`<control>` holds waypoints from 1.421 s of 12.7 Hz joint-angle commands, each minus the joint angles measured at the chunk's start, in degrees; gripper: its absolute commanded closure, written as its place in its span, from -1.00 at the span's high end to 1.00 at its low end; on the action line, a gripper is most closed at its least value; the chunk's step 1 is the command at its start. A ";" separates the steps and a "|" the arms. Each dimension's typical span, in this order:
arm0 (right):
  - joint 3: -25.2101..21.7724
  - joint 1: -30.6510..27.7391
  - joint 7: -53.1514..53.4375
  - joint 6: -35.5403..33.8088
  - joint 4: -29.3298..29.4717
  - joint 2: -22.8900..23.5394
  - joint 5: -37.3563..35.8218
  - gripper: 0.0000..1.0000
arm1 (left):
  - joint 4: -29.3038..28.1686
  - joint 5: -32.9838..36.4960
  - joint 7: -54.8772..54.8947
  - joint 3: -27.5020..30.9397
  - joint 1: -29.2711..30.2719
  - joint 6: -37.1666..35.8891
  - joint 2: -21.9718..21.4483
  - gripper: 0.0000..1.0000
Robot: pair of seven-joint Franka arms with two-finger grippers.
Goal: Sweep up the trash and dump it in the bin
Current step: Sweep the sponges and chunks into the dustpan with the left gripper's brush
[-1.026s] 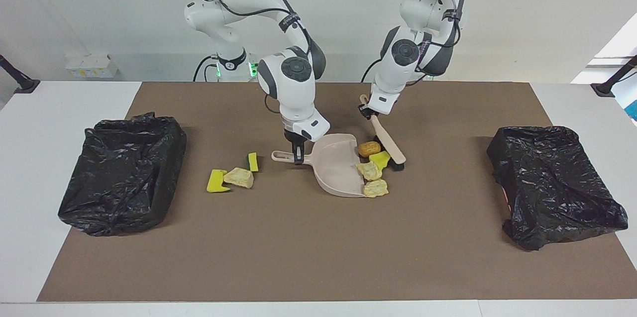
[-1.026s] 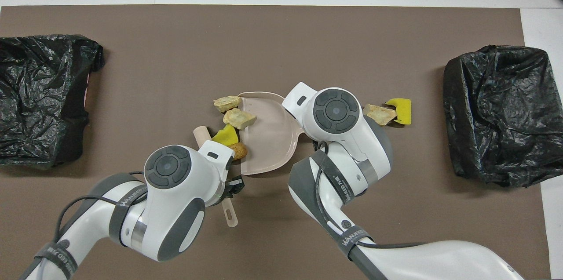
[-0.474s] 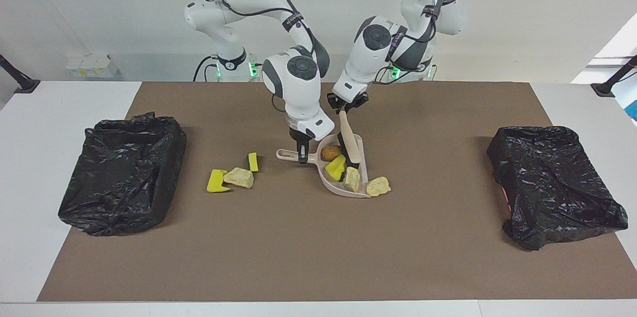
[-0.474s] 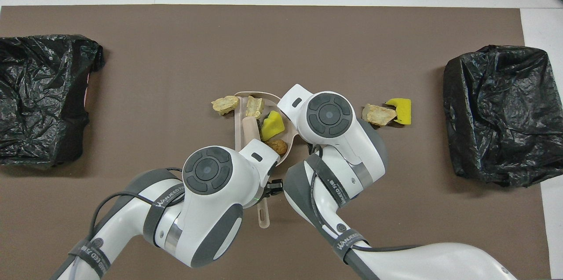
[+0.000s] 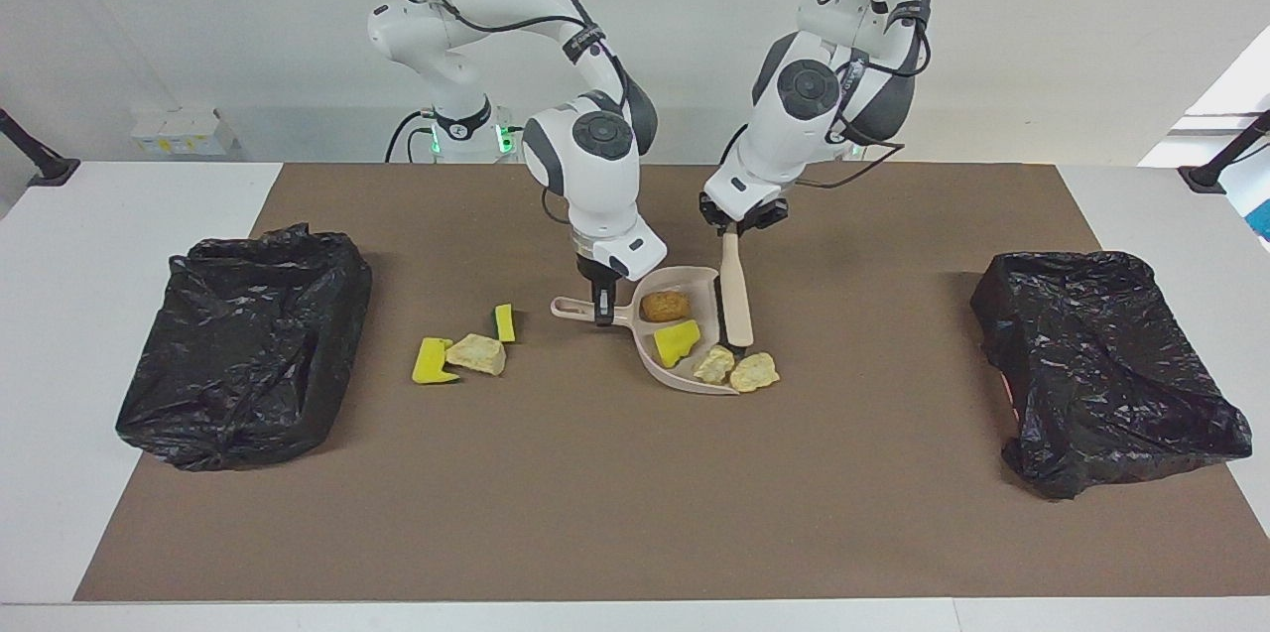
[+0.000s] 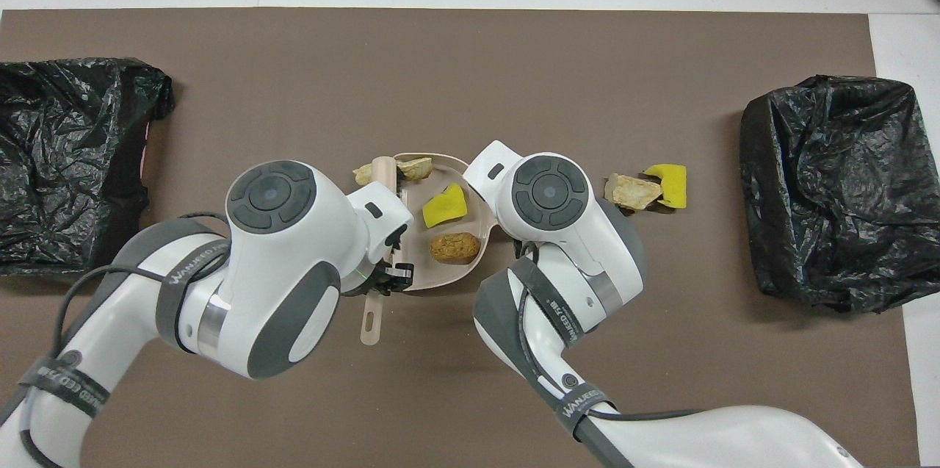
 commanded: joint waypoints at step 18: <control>0.24 0.09 1.89 1.04 -0.14 1.22 0.16 -1.00 | 0.59 8.54 17.48 -1.29 -2.81 -2.66 3.00 -1.00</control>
